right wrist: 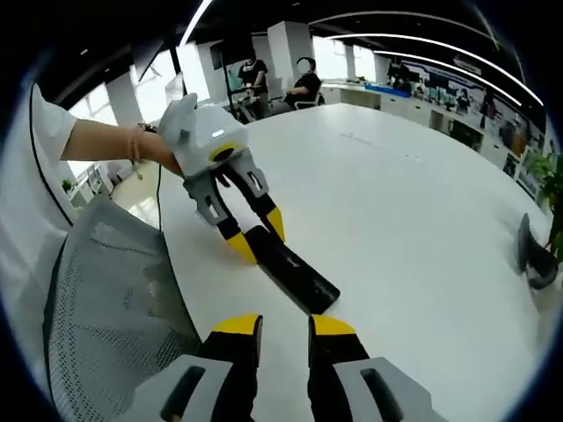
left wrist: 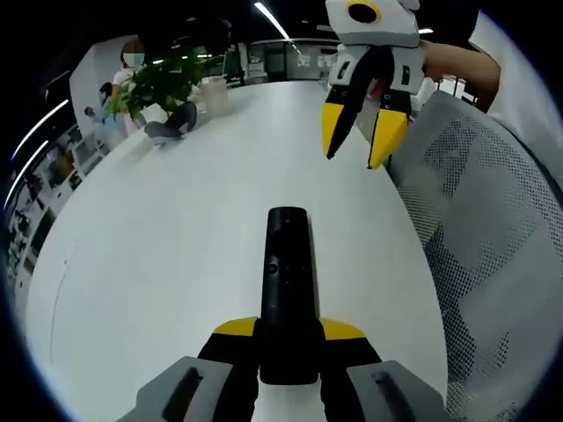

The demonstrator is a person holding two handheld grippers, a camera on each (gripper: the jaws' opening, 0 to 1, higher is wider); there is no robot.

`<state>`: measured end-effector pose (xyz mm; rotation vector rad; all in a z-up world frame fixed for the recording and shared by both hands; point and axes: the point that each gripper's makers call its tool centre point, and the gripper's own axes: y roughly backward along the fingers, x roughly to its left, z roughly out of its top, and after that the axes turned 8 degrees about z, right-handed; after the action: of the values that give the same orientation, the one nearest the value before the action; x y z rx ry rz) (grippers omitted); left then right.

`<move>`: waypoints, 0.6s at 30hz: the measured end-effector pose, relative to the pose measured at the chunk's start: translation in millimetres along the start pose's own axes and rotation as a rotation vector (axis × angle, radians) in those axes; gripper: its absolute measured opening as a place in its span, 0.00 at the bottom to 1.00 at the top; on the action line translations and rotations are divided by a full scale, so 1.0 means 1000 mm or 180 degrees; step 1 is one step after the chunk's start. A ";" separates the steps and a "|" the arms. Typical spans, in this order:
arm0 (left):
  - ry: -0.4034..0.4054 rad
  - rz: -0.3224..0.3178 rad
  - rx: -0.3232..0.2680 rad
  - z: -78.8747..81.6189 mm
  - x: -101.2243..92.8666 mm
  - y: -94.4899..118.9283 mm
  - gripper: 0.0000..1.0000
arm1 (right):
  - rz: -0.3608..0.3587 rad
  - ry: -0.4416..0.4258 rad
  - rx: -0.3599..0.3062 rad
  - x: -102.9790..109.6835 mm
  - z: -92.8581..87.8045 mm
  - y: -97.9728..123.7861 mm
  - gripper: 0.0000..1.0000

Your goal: Press the specified remote control buttons in sequence, fully releasing each button before pressing the next.

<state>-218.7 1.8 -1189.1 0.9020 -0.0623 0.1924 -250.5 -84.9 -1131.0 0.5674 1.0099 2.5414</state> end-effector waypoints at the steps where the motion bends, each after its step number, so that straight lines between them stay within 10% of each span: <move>1: -0.0018 -0.0010 0.0001 0.000 -0.002 0.001 0.24 | 0.0021 0.0012 0.0024 0.001 -0.001 -0.001 0.17; 18: -0.0090 -0.0137 -0.0030 -0.002 -0.043 0.009 0.24 | 0.0204 0.0219 0.0270 0.015 -0.012 -0.016 0.06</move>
<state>-262.4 2.7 -1188.8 0.8960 -0.0698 0.1392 -266.2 -73.6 -1146.9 0.5472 1.1460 2.6002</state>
